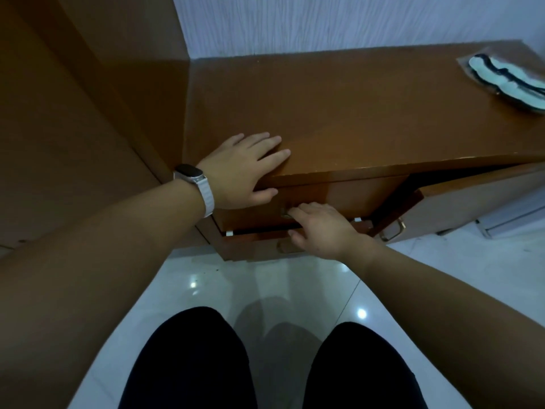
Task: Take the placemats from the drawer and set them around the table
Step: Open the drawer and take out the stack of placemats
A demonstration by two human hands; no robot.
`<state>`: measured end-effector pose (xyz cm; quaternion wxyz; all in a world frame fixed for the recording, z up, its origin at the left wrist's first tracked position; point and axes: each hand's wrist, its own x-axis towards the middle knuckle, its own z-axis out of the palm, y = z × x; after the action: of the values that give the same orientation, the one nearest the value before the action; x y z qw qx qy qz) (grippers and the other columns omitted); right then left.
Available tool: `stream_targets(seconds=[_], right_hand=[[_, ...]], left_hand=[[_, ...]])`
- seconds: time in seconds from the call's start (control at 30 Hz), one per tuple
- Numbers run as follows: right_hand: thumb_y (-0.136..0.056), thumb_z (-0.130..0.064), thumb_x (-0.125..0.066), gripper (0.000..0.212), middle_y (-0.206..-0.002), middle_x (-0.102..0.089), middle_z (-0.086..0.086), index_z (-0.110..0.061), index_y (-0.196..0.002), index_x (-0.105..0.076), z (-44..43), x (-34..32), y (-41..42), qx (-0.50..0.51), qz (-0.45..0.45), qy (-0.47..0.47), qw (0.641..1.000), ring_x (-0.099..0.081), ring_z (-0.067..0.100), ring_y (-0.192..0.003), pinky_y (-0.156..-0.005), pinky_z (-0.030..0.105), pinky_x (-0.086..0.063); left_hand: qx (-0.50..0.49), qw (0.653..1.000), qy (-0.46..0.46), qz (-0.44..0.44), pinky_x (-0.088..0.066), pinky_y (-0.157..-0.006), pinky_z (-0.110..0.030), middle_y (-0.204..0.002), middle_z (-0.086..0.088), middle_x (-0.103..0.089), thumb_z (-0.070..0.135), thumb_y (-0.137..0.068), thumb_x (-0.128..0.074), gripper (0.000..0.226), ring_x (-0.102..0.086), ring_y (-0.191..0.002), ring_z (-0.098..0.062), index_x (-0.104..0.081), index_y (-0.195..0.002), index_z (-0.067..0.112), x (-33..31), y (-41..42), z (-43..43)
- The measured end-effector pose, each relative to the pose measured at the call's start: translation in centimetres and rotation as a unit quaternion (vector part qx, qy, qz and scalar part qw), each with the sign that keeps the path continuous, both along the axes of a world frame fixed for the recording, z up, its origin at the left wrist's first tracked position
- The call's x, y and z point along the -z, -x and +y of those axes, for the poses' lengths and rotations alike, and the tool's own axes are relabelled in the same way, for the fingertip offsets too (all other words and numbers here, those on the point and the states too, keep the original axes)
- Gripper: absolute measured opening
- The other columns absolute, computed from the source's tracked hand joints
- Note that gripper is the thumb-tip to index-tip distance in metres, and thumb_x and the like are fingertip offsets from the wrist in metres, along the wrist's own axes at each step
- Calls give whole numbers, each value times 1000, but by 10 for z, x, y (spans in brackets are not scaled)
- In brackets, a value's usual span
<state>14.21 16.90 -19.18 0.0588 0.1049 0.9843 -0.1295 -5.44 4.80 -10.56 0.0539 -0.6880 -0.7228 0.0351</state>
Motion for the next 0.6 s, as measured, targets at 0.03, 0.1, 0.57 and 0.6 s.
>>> stream_targets(seconds=[0.03, 0.1, 0.57, 0.6], right_hand=[[-95, -42, -50, 47, -119, -62, 3, -18, -135, -51, -1, 1, 0, 0, 3, -6, 1000, -55, 25, -107, -91, 38, -40], [-95, -40, -51, 46, -116, -63, 3, -17, -135, -52, -2, 3, -1, 5, 11, -9, 1000, -57, 26, -105, -91, 38, -40], [-90, -42, -51, 45, -105, -64, 4, -17, -127, -58, -29, 13, -44, 24, 36, 2, 999, -60, 27, -97, -89, 39, -41], [-89, -43, -47, 45, -100, -65, 3, -17, -124, -60, -33, 14, -50, 29, 43, 6, 999, -60, 27, -92, -86, 39, -43]], left_hand=[[1, 1000, -2, 1, -25, -115, -51, -160, -9, -25, 59, -91, -44, 75, -22, -146, -28, -23, -154, 24, 1, 1, 0], [0, 1000, -6, 0, -24, -115, -51, -160, -8, -24, 60, -92, -43, 75, -22, -146, -28, -21, -154, 25, 3, 2, 1], [-6, 1000, -22, -7, -30, -111, -53, -156, -12, -33, 55, -96, -43, 66, -30, -143, -32, -31, -151, 21, 0, -2, 0], [-4, 1000, -23, -3, -31, -111, -53, -156, -12, -34, 54, -96, -43, 65, -30, -142, -33, -31, -151, 21, 0, -2, 0]])
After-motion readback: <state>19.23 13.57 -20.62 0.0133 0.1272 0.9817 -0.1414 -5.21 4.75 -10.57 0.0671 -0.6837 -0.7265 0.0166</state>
